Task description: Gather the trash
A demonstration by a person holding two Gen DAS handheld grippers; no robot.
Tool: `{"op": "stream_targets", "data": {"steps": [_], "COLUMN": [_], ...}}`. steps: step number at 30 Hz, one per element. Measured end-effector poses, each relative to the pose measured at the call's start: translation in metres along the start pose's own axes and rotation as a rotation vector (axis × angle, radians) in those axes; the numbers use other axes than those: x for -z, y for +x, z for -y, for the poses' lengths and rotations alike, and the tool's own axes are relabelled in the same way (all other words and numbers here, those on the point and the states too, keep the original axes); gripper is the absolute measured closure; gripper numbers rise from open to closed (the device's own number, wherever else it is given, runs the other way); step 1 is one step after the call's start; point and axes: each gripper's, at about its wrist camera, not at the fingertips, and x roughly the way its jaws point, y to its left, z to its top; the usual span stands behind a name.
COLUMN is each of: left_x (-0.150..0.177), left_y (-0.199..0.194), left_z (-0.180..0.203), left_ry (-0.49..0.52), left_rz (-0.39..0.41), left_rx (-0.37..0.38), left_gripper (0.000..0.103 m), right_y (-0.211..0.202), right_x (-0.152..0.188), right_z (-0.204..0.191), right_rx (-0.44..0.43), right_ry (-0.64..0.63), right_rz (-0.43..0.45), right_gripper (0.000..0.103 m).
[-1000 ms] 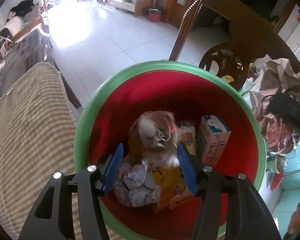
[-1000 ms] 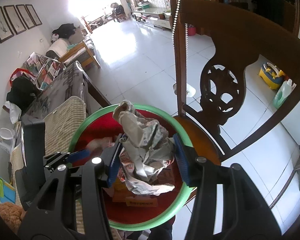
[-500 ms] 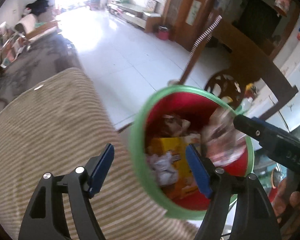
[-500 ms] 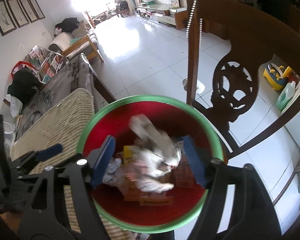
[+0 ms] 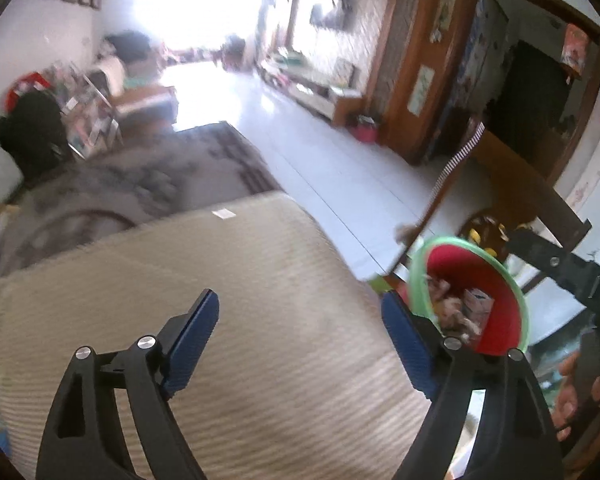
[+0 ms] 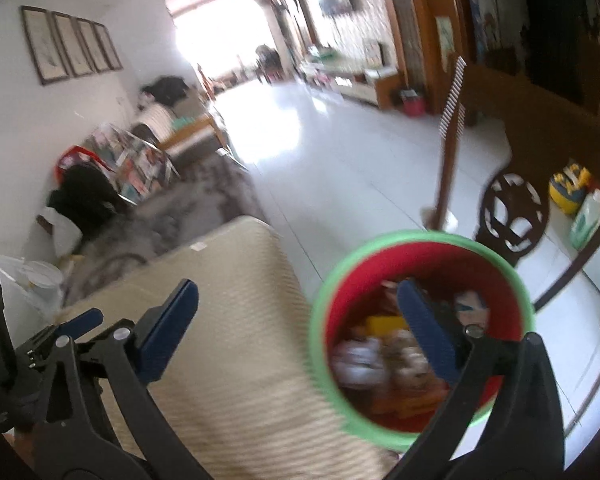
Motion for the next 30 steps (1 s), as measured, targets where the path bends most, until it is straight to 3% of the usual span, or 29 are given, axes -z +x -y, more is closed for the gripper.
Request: {"op": "stream_targets", "data": {"steps": [5,9,11,13,16,19,30], "left_x": [-0.006,-0.010,-0.010,-0.008,-0.008,-0.009,-0.001], "left_y": [-0.054,-0.100,-0.120,-0.137,-0.154,-0.161,-0.159], "left_z": [-0.049,-0.072,-0.077,-0.082,-0.091,-0.101,-0.116], "left_ry": [0.012,0.042,0.053,0.053,0.042,0.019,-0.047], "left_rz": [0.157,0.310,0.387,0.453,0.499,0.513,0.449], "left_rx": [-0.108,-0.218,-0.266,-0.277,-0.226,-0.197,-0.280], "left_gripper": [0.008,0.008,0.008,0.008,0.008,0.008,0.008], "right_y": [-0.030,-0.070,-0.079,-0.084,-0.081,-0.074,-0.069], "right_x": [0.002,0.010,0.016,0.024,0.027,0.030,0.040], "right_z": [-0.061,-0.101,-0.117,-0.129,-0.145,-0.160,-0.179], "right_rx": [-0.035,0.042,0.092,0.063,-0.016,-0.007,0.002], "right_ry": [-0.046,-0.034,-0.029,-0.028,-0.077,-0.121,-0.145], "right_rz": [0.146,0.421,0.515,0.572,0.528,0.500,0.417], "right_gripper": [0.005,0.005,0.005,0.005,0.005,0.005,0.005]}}
